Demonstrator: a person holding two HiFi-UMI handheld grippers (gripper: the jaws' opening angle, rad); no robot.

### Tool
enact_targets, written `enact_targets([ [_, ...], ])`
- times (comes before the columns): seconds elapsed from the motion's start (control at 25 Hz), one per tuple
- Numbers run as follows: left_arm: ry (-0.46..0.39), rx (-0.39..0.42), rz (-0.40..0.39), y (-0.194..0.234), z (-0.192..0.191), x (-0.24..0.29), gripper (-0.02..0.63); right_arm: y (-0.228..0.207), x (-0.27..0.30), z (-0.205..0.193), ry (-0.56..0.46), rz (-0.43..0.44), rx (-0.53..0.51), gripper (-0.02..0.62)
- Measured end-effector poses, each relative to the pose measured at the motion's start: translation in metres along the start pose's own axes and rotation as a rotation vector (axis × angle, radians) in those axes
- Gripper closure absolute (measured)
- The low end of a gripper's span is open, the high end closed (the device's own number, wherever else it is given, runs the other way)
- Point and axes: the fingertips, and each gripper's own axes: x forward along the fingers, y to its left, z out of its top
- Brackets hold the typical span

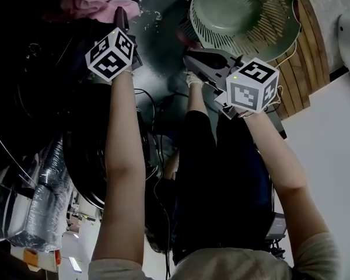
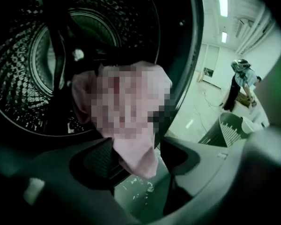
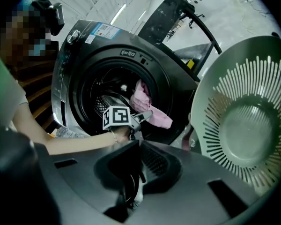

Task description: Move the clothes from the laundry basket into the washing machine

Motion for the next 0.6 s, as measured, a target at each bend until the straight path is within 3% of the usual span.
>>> enact_targets([
  [0.08,0.051,0.082,0.015,-0.001,-0.007,0.010,0.303,0.000,0.002,-0.003,0.006,0.002,0.003,0.572],
  [0.16,0.065,0.100,0.049,0.005,-0.003,0.015,0.434,-0.002,0.004,-0.005,0.012,0.003,0.002,0.572],
  [0.2,0.056,0.091,0.047,0.005,0.001,0.014,0.447,-0.003,0.004,-0.004,0.012,0.003,0.003,0.572],
  [0.24,0.026,0.087,0.038,0.003,0.008,0.011,0.477,-0.004,0.005,-0.004,0.009,0.002,0.006,0.572],
  [0.28,-0.023,0.093,0.033,0.000,0.018,0.006,0.564,-0.004,0.005,-0.003,0.004,0.001,0.010,0.572],
  [0.4,-0.169,0.099,0.072,0.009,0.058,-0.006,0.572,-0.002,0.009,0.000,-0.004,0.005,0.017,0.572],
  [0.6,-0.330,0.115,0.141,0.039,0.136,0.007,0.572,0.001,0.013,0.006,-0.012,0.016,0.012,0.572],
])
